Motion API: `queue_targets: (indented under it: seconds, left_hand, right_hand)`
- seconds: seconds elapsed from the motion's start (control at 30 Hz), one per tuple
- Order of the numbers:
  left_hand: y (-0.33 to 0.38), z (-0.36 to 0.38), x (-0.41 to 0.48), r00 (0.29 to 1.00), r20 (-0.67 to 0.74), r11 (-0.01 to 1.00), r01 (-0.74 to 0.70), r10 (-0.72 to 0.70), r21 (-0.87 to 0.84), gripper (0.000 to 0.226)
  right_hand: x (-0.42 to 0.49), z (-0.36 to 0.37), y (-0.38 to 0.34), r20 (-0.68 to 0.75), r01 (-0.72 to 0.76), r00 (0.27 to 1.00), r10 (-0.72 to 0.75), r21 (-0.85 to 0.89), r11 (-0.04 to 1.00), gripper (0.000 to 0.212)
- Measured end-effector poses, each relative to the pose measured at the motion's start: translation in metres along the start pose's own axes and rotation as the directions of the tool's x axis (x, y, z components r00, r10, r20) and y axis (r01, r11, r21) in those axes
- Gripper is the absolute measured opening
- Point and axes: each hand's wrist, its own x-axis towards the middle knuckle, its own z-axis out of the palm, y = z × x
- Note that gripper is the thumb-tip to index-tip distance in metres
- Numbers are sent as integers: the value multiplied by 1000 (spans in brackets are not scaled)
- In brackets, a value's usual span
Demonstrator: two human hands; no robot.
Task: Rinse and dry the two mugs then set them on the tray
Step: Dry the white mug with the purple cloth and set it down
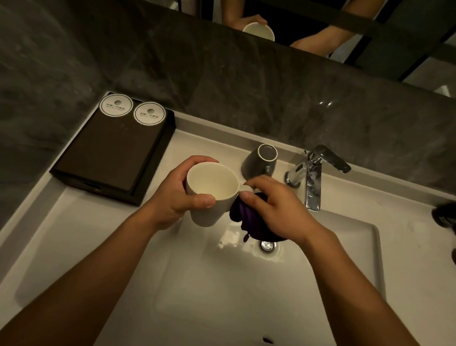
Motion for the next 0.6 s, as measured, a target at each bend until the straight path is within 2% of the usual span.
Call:
queue_targets:
  seconds: [0.13,0.27,0.33,0.4,0.47,0.5,0.57,0.6]
  left_hand:
    - [-4,-17,9,996,76,998,59,-56,-36,94]
    - [-11,-29,13,989,98,991,116,-109,-61,93]
    - [-17,-30,12,992,-10,987,128,-130,-92,89]
    - [-28,-27,5,967,-189,985,163,-170,-53,85]
    - [-46,-22,-6,923,-334,951,257,-188,173,73]
    - [-57,-20,-13,915,-363,890,306,-177,337,69]
    - [-78,-18,-23,920,-363,686,359,-147,633,72]
    - [-87,-19,-27,923,-364,582,367,-127,726,75]
  right_hand:
    - [6,4,5,86,22,996,-25,38,999,17]
    - [12,26,13,-60,-9,998,18,143,990,12]
    - [17,41,18,-172,-31,983,63,186,982,12]
    - [25,57,22,-295,-62,949,108,161,985,13]
    - [37,71,25,-394,-109,907,150,125,986,15]
    - [44,78,26,-429,-126,888,167,123,984,15]
    - [58,89,26,-477,-141,860,181,120,983,15]
    - [66,94,26,-497,-145,849,183,114,983,16]
